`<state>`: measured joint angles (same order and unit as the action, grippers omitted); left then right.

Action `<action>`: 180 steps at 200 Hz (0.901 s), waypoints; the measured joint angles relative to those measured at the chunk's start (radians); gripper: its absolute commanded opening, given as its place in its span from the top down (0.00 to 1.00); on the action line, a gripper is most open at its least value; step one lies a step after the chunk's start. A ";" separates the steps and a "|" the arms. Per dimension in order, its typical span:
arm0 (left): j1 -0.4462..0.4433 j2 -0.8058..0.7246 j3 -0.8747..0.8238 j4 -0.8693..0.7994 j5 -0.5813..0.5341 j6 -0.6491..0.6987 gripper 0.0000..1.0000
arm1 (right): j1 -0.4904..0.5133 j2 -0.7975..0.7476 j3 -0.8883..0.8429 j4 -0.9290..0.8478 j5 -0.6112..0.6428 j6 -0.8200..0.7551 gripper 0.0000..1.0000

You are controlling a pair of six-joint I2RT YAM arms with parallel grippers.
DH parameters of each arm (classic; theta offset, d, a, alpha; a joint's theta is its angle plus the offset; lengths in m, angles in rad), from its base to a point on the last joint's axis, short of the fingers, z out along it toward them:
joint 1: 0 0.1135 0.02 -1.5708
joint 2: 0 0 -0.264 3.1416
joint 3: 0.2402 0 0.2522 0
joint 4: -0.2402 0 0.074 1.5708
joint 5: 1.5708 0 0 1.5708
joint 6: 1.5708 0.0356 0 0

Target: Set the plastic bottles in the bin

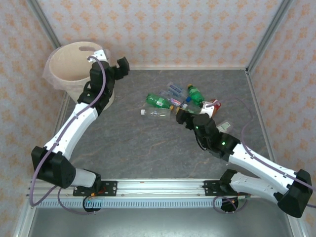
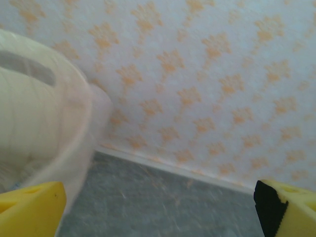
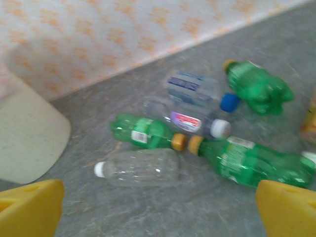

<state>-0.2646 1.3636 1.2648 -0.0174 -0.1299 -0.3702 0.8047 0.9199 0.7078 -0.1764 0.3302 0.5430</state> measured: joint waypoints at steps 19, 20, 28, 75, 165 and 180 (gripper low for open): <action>-0.039 -0.080 -0.120 0.060 0.038 -0.023 0.01 | -0.038 -0.021 -0.051 -0.043 -0.014 0.064 0.09; -0.040 -0.084 -0.125 0.062 0.039 -0.024 0.01 | -0.040 -0.023 -0.055 -0.046 -0.015 0.069 0.09; -0.055 -0.119 -0.181 0.089 0.050 -0.034 0.01 | -0.052 -0.027 -0.076 -0.060 -0.021 0.094 0.08; -0.192 -0.263 -0.460 0.217 0.090 -0.077 0.01 | -0.129 -0.066 -0.192 -0.143 -0.059 0.226 0.17; -0.331 -0.369 -0.740 0.389 0.119 -0.192 0.01 | -0.321 -0.124 -0.335 -0.140 -0.159 0.344 0.29; -0.332 -0.369 -0.756 0.413 0.124 -0.209 0.01 | -0.353 -0.108 -0.350 -0.114 -0.183 0.349 0.30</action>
<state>-0.5961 0.9947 0.5087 0.3954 -0.0063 -0.5797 0.4515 0.8116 0.3580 -0.2901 0.1474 0.8925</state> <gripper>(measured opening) 0.991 0.704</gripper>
